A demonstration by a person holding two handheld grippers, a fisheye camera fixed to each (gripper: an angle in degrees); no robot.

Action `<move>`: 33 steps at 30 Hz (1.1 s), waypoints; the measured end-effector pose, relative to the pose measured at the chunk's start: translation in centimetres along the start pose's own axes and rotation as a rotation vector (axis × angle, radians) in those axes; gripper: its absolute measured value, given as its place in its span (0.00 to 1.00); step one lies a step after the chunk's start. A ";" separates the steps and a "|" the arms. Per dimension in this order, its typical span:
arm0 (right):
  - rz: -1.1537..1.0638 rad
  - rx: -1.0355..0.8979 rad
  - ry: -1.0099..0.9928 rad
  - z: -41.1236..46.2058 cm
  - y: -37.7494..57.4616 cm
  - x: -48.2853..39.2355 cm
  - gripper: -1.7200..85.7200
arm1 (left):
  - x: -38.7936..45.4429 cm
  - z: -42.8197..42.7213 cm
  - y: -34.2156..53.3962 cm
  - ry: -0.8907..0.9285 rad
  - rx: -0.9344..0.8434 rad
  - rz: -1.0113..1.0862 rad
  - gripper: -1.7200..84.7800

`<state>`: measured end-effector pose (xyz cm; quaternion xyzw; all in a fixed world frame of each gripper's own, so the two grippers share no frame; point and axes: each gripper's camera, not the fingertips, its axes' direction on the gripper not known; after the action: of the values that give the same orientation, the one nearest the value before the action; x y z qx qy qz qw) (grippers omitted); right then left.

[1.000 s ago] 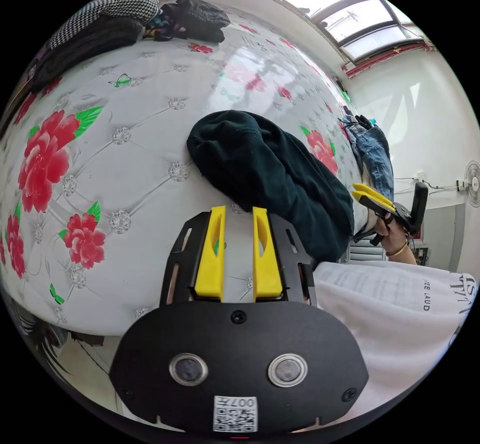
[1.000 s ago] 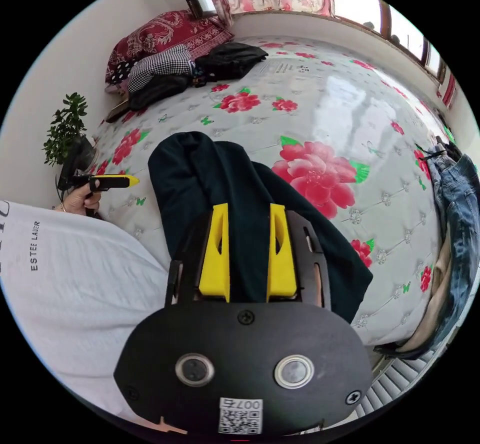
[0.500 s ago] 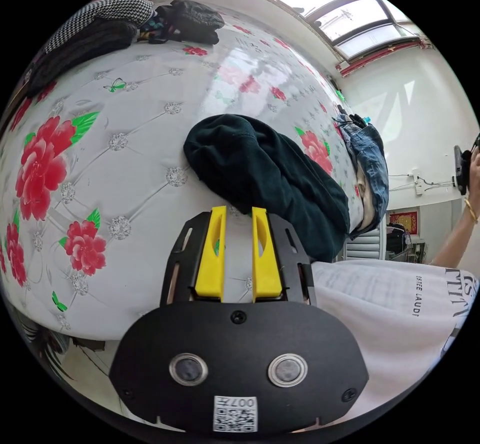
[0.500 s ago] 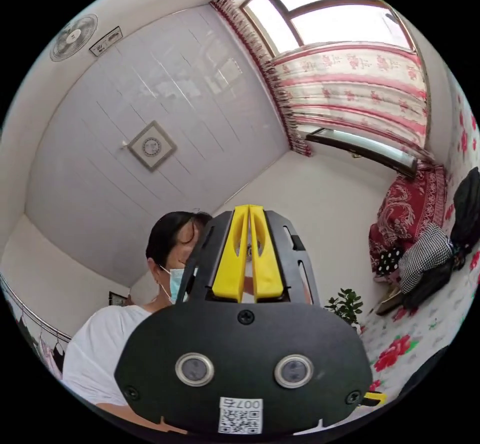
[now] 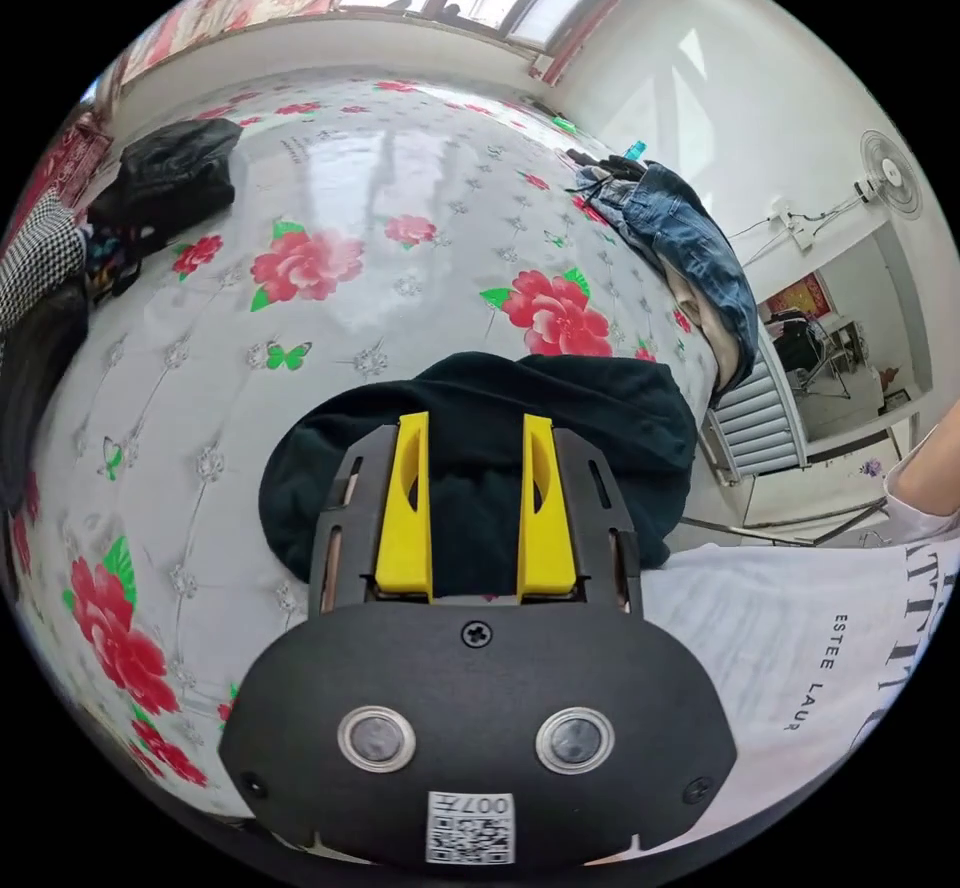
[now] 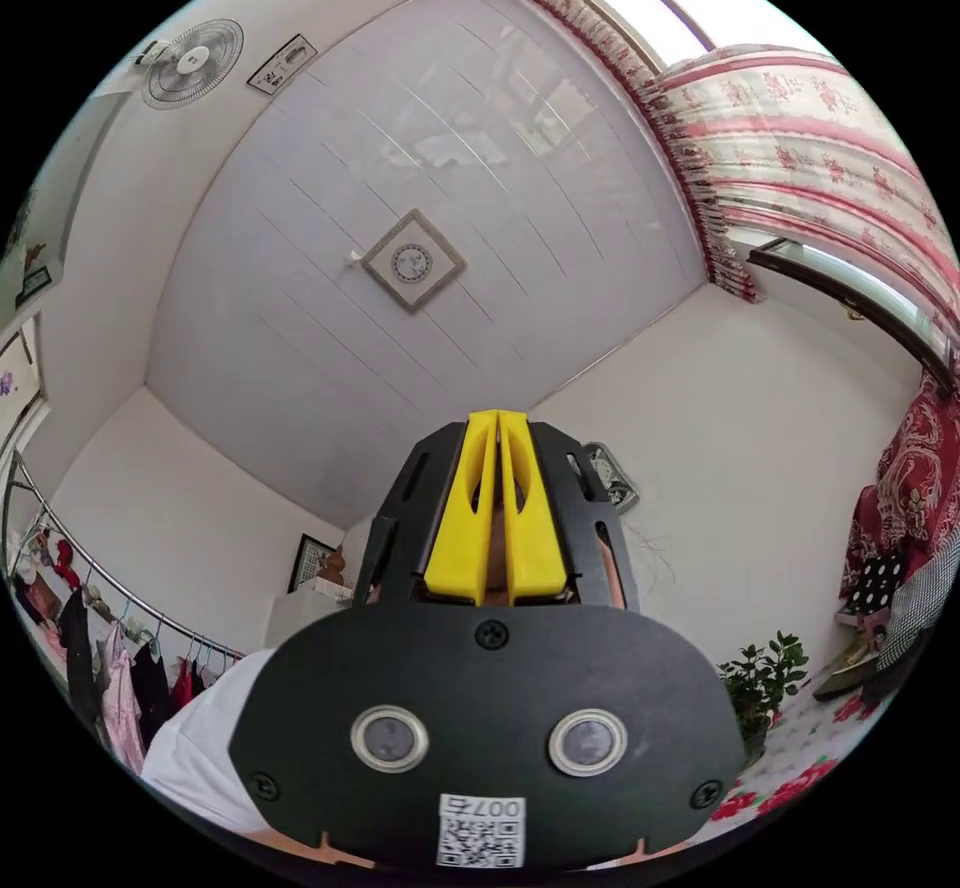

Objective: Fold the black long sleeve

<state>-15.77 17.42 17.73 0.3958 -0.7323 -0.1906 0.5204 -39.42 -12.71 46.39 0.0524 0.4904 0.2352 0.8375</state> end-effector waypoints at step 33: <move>0.233 -0.553 2.002 -28.1 5.2 -0.3 0.11 | -0.2 -7.5 0.6 0.101 0.179 -0.110 0.01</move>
<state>7.92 24.52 31.97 0.1668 0.0692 0.1147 0.9768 -46.01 -13.28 42.90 0.0879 0.5529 0.1465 0.8155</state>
